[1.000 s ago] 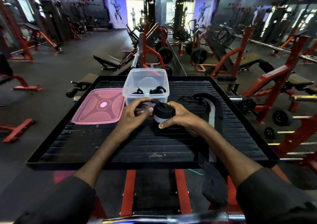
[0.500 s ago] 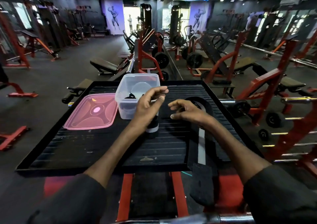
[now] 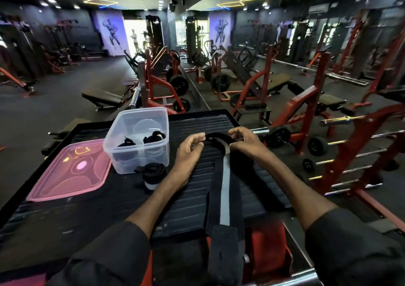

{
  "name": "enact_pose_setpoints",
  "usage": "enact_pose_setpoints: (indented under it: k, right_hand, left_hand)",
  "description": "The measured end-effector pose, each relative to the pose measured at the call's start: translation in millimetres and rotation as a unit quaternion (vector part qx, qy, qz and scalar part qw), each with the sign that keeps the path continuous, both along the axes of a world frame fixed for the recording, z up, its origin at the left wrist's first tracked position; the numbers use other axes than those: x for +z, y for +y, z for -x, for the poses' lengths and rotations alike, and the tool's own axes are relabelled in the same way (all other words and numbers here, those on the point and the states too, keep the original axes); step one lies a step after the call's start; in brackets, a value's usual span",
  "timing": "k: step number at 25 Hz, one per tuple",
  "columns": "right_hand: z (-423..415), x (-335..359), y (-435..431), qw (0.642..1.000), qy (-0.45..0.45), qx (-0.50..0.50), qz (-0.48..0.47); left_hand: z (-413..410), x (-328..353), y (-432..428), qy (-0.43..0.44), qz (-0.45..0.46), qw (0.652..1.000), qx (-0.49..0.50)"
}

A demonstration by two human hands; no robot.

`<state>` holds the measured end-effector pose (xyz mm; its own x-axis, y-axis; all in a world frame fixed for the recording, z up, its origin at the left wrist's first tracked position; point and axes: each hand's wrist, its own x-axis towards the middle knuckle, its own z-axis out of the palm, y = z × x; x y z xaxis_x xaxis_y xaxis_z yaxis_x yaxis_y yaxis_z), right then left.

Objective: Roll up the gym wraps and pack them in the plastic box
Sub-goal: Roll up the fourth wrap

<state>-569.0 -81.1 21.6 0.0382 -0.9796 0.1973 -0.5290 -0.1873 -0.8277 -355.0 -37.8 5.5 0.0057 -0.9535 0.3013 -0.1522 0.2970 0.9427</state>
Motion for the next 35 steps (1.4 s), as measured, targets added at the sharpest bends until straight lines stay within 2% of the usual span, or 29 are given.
enact_pose_setpoints:
  k: [4, 6, 8, 10, 12, 14, 16, 19, 21, 24, 30, 33, 35]
  right_hand:
    - [8, -2, -20, 0.996, -0.015, -0.042, -0.074]
    - [0, -3, -23, 0.992, -0.040, 0.000, -0.122]
    - [-8, -8, -26, 0.989, -0.014, 0.051, -0.136]
    - [-13, -15, -28, 0.984, -0.074, 0.077, -0.139]
    - [-16, -15, -26, 0.948, -0.242, 0.089, -0.187]
    - [-19, -13, -22, 0.893, -0.356, 0.120, -0.247]
    - [-24, -15, -18, 0.866, -0.370, 0.169, -0.290]
    - [-29, -20, -9, 0.830, -0.381, 0.249, -0.322]
    - [-29, -20, -4, 0.817, -0.400, 0.279, -0.308]
    - [-25, -20, -3, 0.813, -0.433, 0.294, -0.256]
    - [-24, -15, -5, 0.838, -0.446, 0.272, -0.160]
    - [-27, -14, -6, 0.865, -0.406, 0.239, -0.174]
    - [-29, -16, -6, 0.874, -0.383, 0.222, -0.202]
  left_hand:
    - [3, -19, -7, 0.010, -0.061, 0.998, 0.017]
    - [5, -30, -6, 0.004, -0.076, 0.997, 0.021]
    - [5, -36, -7, -0.021, -0.071, 0.997, 0.018]
    - [4, -36, -7, -0.032, -0.075, 0.996, 0.020]
    - [1, -32, -6, 0.027, -0.104, 0.994, 0.026]
    - [-1, -24, -10, 0.164, -0.161, 0.973, 0.027]
    - [-3, -18, -20, 0.254, -0.208, 0.944, 0.020]
    - [1, -17, -32, 0.264, -0.225, 0.938, -0.004]
    - [5, -22, -38, 0.288, -0.208, 0.935, -0.013]
    - [9, -17, -39, 0.268, -0.220, 0.938, -0.009]
    - [20, -3, -35, 0.227, -0.249, 0.941, -0.020]
    - [14, 1, -37, 0.225, -0.255, 0.939, -0.051]
    - [13, -3, -40, 0.232, -0.217, 0.948, -0.028]
